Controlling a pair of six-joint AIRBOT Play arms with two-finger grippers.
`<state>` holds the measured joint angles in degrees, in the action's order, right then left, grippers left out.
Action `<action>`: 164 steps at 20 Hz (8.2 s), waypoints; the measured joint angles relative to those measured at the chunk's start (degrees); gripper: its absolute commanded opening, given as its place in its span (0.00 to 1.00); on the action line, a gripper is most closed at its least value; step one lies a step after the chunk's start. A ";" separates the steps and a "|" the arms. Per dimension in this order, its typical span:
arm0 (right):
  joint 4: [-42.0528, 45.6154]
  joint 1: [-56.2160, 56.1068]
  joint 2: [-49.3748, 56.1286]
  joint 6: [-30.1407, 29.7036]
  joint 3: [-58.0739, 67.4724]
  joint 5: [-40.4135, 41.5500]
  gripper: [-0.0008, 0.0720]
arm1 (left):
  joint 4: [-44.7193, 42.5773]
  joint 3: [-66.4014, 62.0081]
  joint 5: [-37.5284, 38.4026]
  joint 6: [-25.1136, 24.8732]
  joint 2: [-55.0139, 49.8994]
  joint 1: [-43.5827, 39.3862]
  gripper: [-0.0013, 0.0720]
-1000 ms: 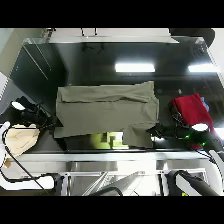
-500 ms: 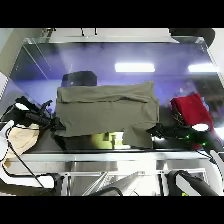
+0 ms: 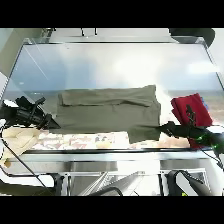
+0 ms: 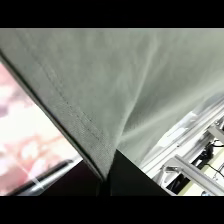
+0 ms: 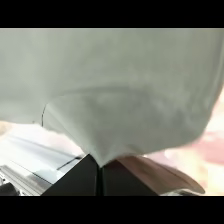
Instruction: Fold the shirts.
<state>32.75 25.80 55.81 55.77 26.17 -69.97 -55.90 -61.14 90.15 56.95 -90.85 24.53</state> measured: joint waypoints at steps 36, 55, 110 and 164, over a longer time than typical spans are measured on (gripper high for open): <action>8.70 -10.71 47.69 1.31 56.83 6.16 0.99 | -4.33 -54.21 -0.63 13.64 -26.49 -14.38 0.96; 5.92 -14.60 53.44 2.14 61.51 -2.62 0.04 | -3.87 -52.43 -7.17 16.68 -21.40 -29.88 0.05; 23.50 -37.16 62.79 31.21 85.72 -5.42 0.91 | -3.93 -20.22 -9.09 12.96 27.69 -7.41 0.05; 60.24 14.05 14.80 49.05 43.12 -33.00 0.55 | -3.91 -20.20 -4.44 12.98 25.38 -7.43 0.05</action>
<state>92.99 39.86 70.61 104.81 69.30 -102.98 -59.81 -81.34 85.71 69.93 -65.47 17.10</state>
